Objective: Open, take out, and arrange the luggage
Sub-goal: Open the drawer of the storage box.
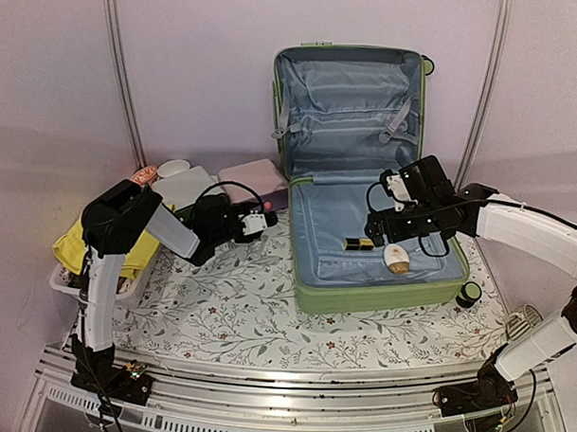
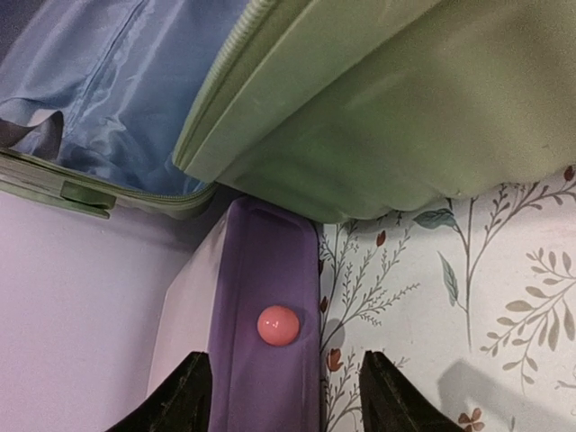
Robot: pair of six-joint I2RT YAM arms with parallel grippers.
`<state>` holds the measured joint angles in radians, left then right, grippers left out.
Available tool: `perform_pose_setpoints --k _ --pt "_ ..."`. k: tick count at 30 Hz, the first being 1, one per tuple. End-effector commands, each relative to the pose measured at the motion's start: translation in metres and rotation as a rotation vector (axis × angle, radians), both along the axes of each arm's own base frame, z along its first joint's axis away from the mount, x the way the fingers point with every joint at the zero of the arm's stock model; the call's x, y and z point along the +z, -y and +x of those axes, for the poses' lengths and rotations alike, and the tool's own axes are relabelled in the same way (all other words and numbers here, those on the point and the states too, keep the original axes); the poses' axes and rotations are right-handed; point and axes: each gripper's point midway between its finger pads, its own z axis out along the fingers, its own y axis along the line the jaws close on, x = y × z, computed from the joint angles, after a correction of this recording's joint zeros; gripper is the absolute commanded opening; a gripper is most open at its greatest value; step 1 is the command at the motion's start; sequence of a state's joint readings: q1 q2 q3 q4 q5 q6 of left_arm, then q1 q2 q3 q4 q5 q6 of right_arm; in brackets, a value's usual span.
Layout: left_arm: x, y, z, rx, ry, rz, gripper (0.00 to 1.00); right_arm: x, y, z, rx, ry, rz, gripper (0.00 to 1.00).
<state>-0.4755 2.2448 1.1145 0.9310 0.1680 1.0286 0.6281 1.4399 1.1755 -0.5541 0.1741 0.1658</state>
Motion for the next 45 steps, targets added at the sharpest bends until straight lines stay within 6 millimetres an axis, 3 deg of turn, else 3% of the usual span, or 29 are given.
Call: perform_pose_setpoints --k 1,15,24,45 --pt "0.005 -0.006 0.003 -0.012 0.014 -0.047 0.59 0.013 0.000 0.003 -0.003 0.047 0.014 0.99" --pt "0.015 -0.006 0.001 -0.050 -0.016 -0.117 0.58 0.014 0.003 0.001 -0.005 0.058 0.014 0.99" --pt "0.025 -0.008 0.003 -0.085 -0.052 -0.171 0.42 0.011 0.004 0.000 -0.008 0.055 0.017 0.99" --pt "-0.002 -0.007 0.017 -0.067 -0.087 -0.026 0.39 0.009 0.005 0.000 -0.009 0.058 0.009 0.99"
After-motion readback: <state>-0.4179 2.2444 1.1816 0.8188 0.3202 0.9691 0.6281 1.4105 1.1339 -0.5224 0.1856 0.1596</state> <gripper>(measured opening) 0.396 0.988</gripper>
